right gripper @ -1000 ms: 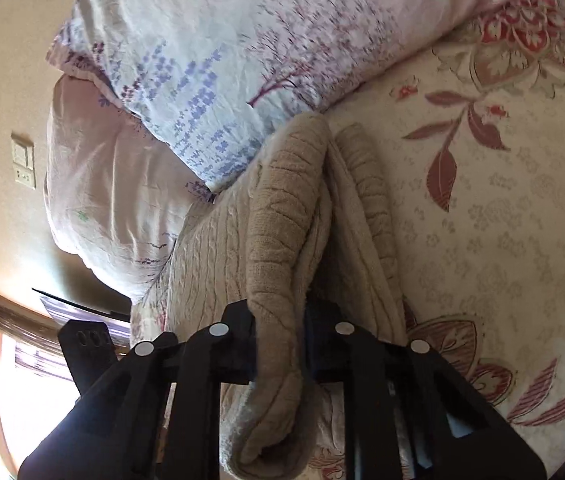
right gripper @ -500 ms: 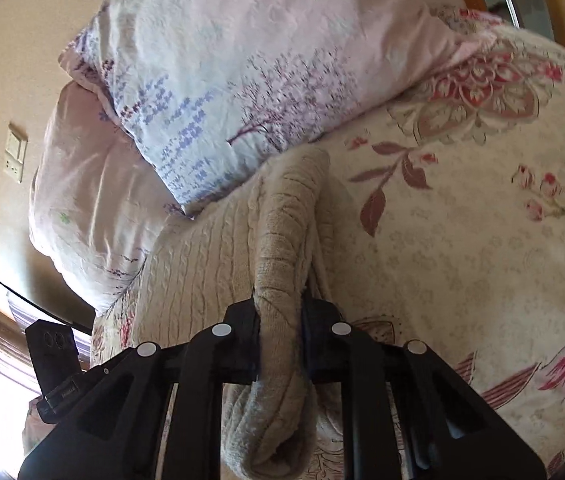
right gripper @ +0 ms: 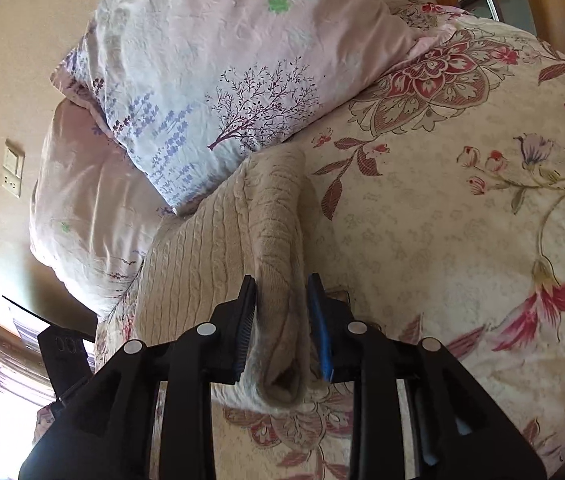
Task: Fold small clothes
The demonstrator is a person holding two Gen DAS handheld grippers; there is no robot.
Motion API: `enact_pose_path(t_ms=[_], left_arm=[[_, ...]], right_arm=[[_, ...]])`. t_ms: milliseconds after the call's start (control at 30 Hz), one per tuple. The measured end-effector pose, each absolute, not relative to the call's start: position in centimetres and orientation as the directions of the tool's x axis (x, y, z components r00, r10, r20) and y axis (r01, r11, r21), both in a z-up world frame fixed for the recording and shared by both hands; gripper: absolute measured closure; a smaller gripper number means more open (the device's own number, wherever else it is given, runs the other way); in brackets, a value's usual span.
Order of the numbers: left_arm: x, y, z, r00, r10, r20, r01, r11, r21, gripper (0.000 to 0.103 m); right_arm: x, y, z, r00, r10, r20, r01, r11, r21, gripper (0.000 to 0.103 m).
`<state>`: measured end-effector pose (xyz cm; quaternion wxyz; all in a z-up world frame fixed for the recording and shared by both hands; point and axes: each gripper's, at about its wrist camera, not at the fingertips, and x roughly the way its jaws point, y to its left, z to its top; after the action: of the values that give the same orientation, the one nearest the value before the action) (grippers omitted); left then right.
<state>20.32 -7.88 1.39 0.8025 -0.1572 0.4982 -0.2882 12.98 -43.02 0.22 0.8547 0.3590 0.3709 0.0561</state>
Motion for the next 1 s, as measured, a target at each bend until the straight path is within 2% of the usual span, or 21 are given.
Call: enact_pose_path(t_ms=[67, 100, 133, 200, 300, 367, 500, 667, 867, 933, 1000], left_arm=[[20.3, -8.0, 1.3, 0.33, -0.621, -0.71, 0.307, 0.782, -0.541, 0.036], [20.2, -8.1, 1.2, 0.323, -0.625, -0.711, 0.31, 0.779, -0.545, 0.044], [20.2, -8.2, 1.1, 0.312, -0.632, -0.71, 0.312, 0.774, -0.551, 0.049], [20.0, -8.4, 0.8, 0.283, -0.653, -0.703, 0.316, 0.755, -0.574, 0.066], [19.7, -8.3, 1.0, 0.286, -0.648, -0.706, 0.326, 0.759, -0.564, 0.075], [19.4, -8.0, 1.0, 0.288, -0.65, -0.703, 0.334, 0.756, -0.562, 0.077], [19.0, -7.8, 0.8, 0.29, -0.635, -0.716, 0.342, 0.768, -0.542, 0.078], [18.4, -8.9, 0.5, 0.32, -0.579, -0.75, 0.369, 0.805, -0.465, 0.077], [18.6, -9.6, 0.4, 0.345, -0.552, -0.759, 0.374, 0.823, -0.428, 0.074], [18.4, -10.0, 0.7, 0.359, -0.527, -0.77, 0.385, 0.835, -0.392, 0.07], [18.0, -9.9, 1.4, 0.387, -0.507, -0.77, 0.394, 0.846, -0.359, 0.053]], right_arm=[[12.2, -43.1, -0.2, 0.71, 0.391, -0.586, 0.162, 0.719, 0.675, 0.076], [12.0, -43.0, -0.5, 0.703, 0.405, -0.584, 0.154, 0.716, 0.681, 0.079], [11.9, -42.7, -0.6, 0.7, 0.407, -0.587, 0.142, 0.726, 0.673, 0.087], [11.8, -42.0, 0.0, 0.715, 0.368, -0.594, 0.129, 0.766, 0.63, 0.089], [11.0, -41.5, 1.6, 0.76, 0.345, -0.55, 0.09, 0.783, 0.616, 0.091], [10.9, -41.2, 1.7, 0.761, 0.307, -0.572, 0.105, 0.812, 0.575, 0.092], [11.3, -41.4, -0.6, 0.715, 0.275, -0.643, 0.166, 0.827, 0.537, 0.092], [11.4, -41.8, -1.5, 0.699, 0.267, -0.663, 0.182, 0.831, 0.526, 0.091], [11.6, -41.4, -1.9, 0.698, 0.228, -0.679, 0.2, 0.848, 0.49, 0.091], [11.7, -41.3, -1.4, 0.693, 0.226, -0.685, 0.193, 0.857, 0.478, 0.089], [11.5, -41.4, -0.3, 0.705, 0.234, -0.669, 0.183, 0.852, 0.491, 0.08]])
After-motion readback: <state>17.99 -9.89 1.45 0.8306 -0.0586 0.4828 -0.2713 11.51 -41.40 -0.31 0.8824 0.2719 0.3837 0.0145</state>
